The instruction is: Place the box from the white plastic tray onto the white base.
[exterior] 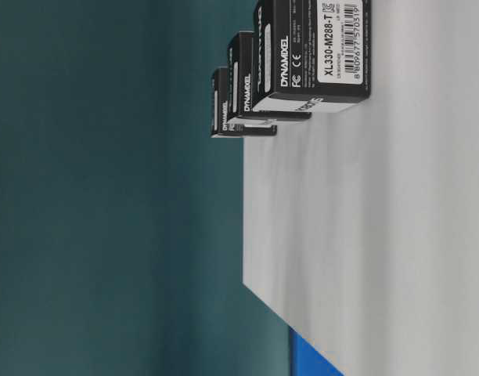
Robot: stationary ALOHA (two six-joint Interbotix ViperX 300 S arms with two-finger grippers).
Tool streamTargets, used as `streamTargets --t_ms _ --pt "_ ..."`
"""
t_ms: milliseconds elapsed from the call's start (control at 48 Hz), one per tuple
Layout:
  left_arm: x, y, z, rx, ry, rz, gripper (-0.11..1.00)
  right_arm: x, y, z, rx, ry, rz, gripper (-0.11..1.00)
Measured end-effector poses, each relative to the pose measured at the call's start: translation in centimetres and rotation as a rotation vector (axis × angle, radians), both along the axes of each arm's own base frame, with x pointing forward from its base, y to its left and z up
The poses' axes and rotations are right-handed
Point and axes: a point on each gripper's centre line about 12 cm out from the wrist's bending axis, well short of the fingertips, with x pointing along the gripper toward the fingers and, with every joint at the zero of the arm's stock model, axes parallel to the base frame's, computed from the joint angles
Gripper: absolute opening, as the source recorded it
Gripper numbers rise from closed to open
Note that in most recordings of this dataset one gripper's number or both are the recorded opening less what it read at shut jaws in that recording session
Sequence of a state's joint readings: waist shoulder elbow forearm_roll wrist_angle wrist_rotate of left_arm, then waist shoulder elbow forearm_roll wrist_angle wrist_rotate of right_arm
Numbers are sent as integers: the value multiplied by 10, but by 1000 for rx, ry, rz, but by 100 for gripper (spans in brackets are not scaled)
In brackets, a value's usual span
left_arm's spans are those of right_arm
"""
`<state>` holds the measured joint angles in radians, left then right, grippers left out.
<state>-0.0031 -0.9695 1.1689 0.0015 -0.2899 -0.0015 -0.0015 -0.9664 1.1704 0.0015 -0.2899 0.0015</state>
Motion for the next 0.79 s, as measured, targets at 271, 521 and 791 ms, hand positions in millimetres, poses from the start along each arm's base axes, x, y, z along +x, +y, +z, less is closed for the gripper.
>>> streamTargets --t_ms 271,521,791 --pt "6 0 22 0 6 1 -7 0 0 4 126 176 1 -2" --pt "9 0 19 -11 71 -1 -7 -11 4 13 149 483 9 -2" --pt "11 0 17 -15 97 -2 -7 -28 12 11 162 786 38 -2"
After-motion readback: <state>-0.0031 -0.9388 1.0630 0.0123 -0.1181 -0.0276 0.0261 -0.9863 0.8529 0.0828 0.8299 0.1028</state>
